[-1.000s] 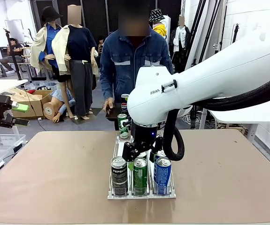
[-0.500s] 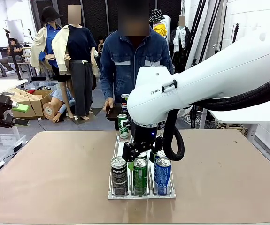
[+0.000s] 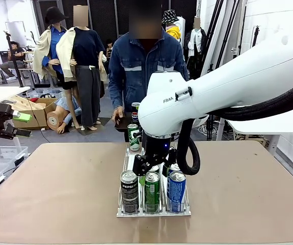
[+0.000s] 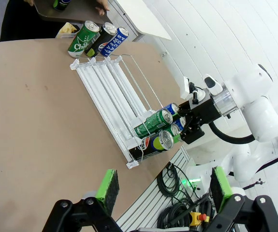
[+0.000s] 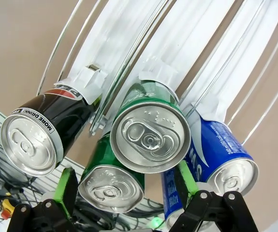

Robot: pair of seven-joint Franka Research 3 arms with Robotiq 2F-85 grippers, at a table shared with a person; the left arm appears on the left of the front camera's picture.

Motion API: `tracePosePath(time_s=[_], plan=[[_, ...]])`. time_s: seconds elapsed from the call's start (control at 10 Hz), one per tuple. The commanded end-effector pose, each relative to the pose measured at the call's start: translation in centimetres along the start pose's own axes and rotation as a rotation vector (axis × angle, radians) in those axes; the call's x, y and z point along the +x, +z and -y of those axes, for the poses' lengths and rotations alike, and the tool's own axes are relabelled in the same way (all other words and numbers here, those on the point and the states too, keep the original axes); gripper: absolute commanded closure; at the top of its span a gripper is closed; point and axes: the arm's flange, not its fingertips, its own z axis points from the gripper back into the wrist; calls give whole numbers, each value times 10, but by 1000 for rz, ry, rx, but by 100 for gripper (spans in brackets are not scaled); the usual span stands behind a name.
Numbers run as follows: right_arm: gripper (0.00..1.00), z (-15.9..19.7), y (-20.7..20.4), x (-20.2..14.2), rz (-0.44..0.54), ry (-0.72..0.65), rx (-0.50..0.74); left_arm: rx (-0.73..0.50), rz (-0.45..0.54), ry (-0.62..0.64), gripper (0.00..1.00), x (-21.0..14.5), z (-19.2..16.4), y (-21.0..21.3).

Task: Retrieve and hand over the desired beverage to the person.
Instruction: Pick up another can of the same type that the person held from the Automatic Can Dispenser.

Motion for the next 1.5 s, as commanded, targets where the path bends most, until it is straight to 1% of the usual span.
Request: tracePosePath(time_s=[0.0, 0.2, 0.5, 0.6, 0.8, 1.0, 1.3, 1.4], plan=[[0, -1, -2, 5, -9, -35, -6, 3, -6, -6, 0, -2, 1, 3], [0, -3, -5, 11, -44, -55, -20, 3, -6, -6, 0, -2, 1, 3], [0, -6, -9, 19, -58, -64, -29, 3, -6, -6, 0, -2, 1, 3], [5, -6, -8, 19, -55, -67, -29, 3, -6, -6, 0, -2, 1, 3], [21, -8, -8, 20, -89, -91, -50, 3, -6, -6, 0, -2, 1, 3], [43, -9, -7, 19, -88, -94, -70, 3, -6, -6, 0, -2, 1, 3], [89, -8, -5, 17, -82, -92, -69, 3, -6, -6, 0, -2, 1, 3], [100, -8, -4, 17, -87, -92, -71, 3, -6, -6, 0, -2, 1, 3]])
